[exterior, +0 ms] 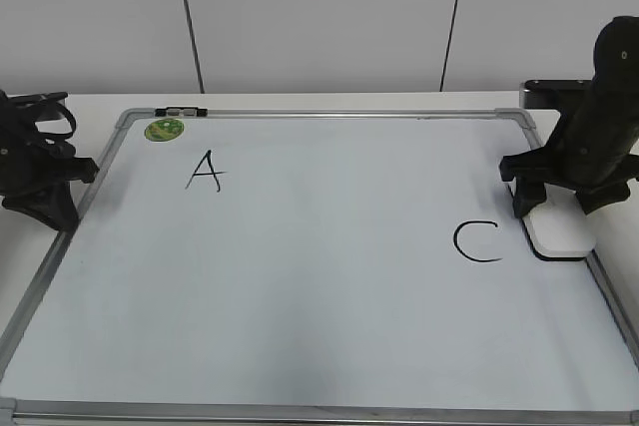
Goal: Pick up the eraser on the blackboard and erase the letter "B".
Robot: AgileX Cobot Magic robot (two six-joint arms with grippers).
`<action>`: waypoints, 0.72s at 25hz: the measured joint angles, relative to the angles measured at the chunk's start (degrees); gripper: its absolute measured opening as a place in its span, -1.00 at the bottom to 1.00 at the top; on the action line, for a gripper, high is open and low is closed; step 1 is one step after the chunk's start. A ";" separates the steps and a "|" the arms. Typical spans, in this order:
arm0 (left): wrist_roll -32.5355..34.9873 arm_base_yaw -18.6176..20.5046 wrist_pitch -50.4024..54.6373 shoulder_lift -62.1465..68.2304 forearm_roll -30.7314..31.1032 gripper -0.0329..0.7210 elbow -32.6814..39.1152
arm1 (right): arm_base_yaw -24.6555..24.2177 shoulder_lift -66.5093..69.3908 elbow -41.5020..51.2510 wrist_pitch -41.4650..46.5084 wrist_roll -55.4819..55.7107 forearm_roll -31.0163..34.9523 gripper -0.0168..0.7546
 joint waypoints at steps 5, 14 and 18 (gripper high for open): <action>0.00 0.00 0.00 0.00 0.00 -0.88 0.00 | 0.00 0.27 -0.11 0.00 0.42 0.00 0.64; 0.10 0.00 0.00 0.00 0.00 -0.77 0.00 | 0.00 -0.50 -9.18 12.16 0.43 -0.36 0.68; 0.10 0.00 1.14 0.00 0.00 -0.44 -0.29 | 0.00 -3.66 -13.31 15.88 -0.69 -0.36 0.66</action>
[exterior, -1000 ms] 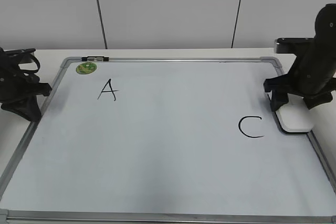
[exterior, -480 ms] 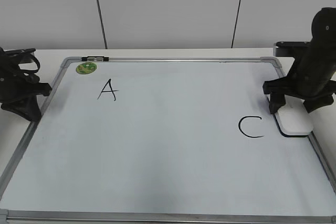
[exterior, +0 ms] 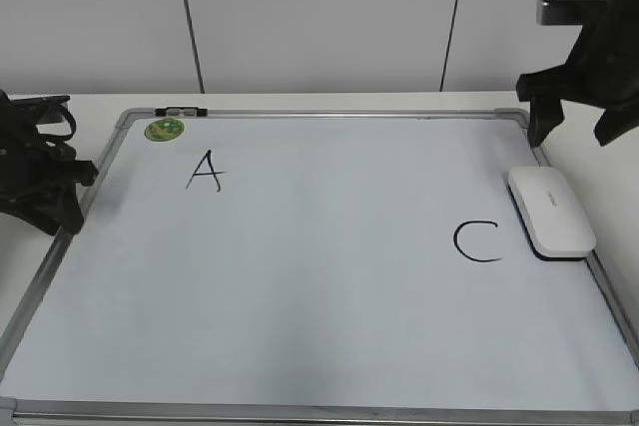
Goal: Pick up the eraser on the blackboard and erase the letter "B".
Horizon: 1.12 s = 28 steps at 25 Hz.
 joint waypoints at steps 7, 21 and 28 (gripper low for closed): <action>0.00 0.00 9.16 0.13 0.00 0.20 -9.31 | 0.00 -5.94 -2.00 4.12 -2.19 1.97 0.62; 0.00 0.00 20.10 -15.72 0.32 0.27 -18.36 | 0.09 -22.60 -2.00 12.95 -6.12 5.19 0.59; -0.50 -3.47 21.04 -30.06 0.32 0.27 -16.86 | 0.20 -31.70 -2.00 13.91 -6.12 5.44 0.59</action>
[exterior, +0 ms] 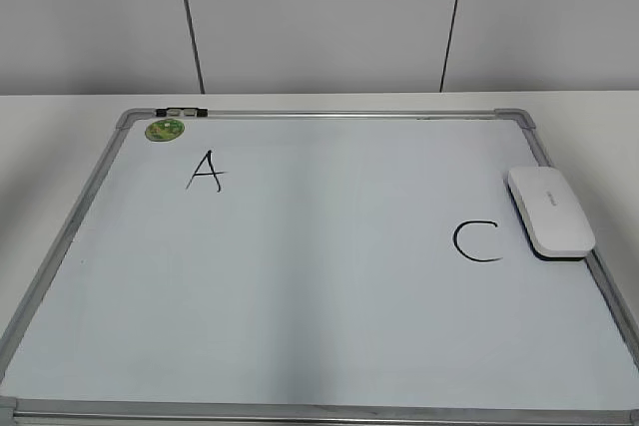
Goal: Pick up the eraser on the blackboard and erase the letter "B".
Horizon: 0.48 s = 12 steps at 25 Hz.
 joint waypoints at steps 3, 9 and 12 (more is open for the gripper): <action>-0.89 -2.23 0.14 -6.20 0.00 0.27 3.23 | 0.00 -4.69 0.49 0.21 0.00 0.00 0.59; -2.83 -3.54 0.40 -18.75 0.00 0.27 13.64 | 0.00 -14.49 4.78 0.48 -0.30 0.00 0.59; -3.05 -3.54 0.44 -25.35 0.00 0.27 20.35 | 0.00 -20.33 10.07 0.52 -0.41 -0.11 0.59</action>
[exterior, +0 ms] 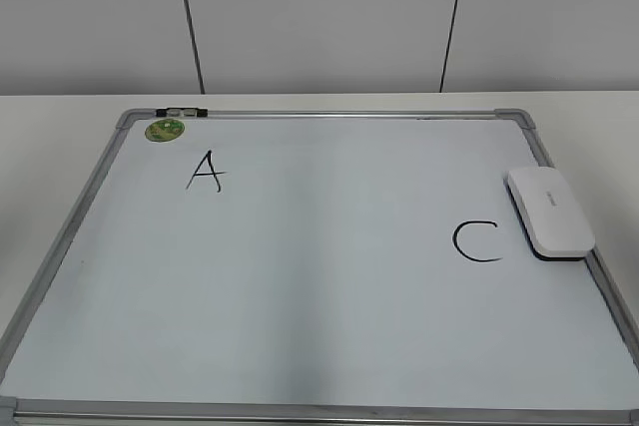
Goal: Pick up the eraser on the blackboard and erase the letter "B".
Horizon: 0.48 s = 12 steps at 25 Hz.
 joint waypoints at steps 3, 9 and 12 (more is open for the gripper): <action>0.00 -0.05 0.09 -6.51 0.00 0.27 7.33 | 0.00 -6.28 5.42 0.23 -0.09 -0.11 0.58; -0.11 -0.14 0.13 -17.83 0.51 0.27 20.41 | 0.00 -18.36 16.38 0.23 -0.09 -0.21 0.58; -0.11 -0.14 0.22 -23.92 2.19 0.27 25.73 | 0.00 -25.39 21.71 0.36 -0.09 -0.44 0.58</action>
